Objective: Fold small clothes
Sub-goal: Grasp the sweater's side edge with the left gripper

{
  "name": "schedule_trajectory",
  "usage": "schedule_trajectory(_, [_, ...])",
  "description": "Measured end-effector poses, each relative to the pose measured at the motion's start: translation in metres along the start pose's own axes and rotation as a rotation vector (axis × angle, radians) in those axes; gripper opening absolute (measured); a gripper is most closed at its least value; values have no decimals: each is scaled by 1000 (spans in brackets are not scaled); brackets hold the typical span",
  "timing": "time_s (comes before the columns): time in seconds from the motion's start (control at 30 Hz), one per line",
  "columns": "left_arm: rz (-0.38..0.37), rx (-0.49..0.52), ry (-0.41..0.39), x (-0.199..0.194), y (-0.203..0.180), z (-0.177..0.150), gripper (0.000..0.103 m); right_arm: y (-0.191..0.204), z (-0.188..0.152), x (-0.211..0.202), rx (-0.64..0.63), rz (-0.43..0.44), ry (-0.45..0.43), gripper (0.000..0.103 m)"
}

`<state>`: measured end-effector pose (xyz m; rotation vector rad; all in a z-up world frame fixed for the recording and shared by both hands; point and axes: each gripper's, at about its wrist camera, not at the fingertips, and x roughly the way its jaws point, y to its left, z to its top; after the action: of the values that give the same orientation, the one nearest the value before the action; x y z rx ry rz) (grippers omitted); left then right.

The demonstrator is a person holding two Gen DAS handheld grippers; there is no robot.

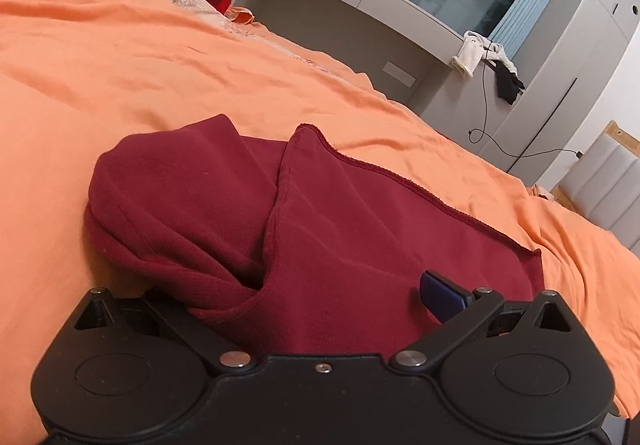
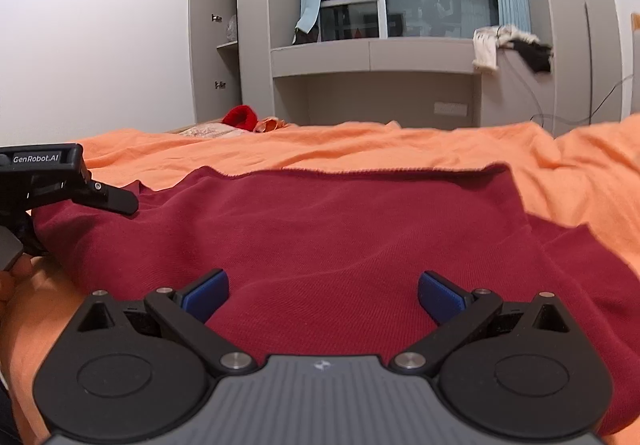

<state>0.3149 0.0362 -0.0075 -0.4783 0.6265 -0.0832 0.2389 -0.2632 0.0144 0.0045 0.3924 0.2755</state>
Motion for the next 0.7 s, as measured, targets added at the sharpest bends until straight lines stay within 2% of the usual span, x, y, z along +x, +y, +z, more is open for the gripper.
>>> schedule_trajectory(0.1, [-1,-12,-6,-2,1,-1,102,8,5,-8,-11,-19,-47,103])
schedule_trajectory(0.17, [1,-4,-8,-2,1,-2,102,12,10,-11,-6,12,-76,103])
schedule_trajectory(0.27, [8,14,-11,-5,-1,-7,102,24,15,-5,-14,19,-55,103])
schedule_trajectory(0.4, [2,20,-14,-6,-1,-8,102,41,8,11,-86,-39,18,103])
schedule_trajectory(0.57, [-5,6,-24,-6,2,-9,102,42,3,10,-69,-33,0,103])
schedule_trajectory(0.7, [38,3,-44,-7,2,-12,91,32,2,7,-40,-7,-4,103])
